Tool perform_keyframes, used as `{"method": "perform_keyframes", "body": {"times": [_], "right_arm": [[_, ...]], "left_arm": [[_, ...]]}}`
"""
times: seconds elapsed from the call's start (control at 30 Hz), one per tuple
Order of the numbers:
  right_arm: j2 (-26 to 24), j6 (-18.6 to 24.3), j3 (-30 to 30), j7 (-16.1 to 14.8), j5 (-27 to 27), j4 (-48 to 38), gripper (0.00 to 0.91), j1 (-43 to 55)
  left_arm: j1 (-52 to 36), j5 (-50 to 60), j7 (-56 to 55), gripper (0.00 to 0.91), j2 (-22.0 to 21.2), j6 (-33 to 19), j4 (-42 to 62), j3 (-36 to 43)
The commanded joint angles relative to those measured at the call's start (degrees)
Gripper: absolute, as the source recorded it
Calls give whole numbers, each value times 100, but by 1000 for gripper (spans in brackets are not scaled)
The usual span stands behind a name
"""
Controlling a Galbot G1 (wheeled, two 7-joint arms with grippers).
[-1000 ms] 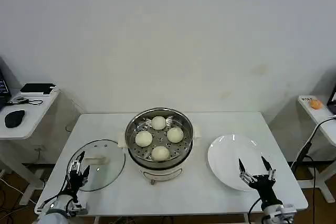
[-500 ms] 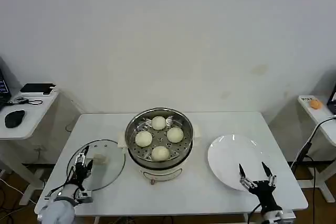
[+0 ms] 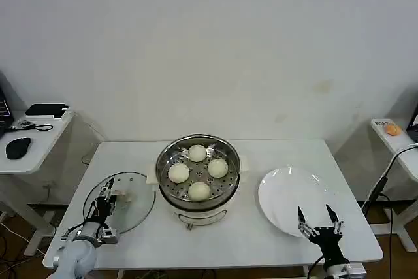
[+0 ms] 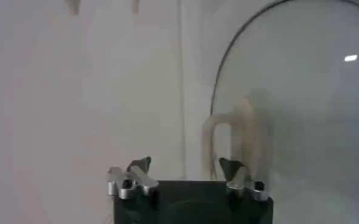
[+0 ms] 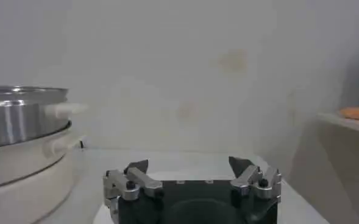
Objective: Take steamed baozi put them in steamer then cover it.
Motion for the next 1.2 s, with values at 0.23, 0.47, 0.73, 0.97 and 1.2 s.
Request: {"method": "perform_keyframes", "body": {"times": [0.23,0.47,0.73,0.97,1.2], "right_arm": [[23,32,-56,-2,-55,-40,907,-16],[37,52,-124,-3,-93,-48,907,-18],[7,60,-158,-9,-102,-55,907,-23],[-67,59,-204,-17,-113,-50,907,-55],[-184,32,-251,-21,-108,-30,907,-97]], "left_arm": [[-76,32,-42,0,-50,-113,164,-34],[14,45,-17,0,-59,-190,23,-142],[208,-14,-432,0,-128,-168,-327,-345],[629,-2,-685,0,-182,111,-1152,-710],[1007,-71,-560,0,-211,293,-1983,-1024]]}}
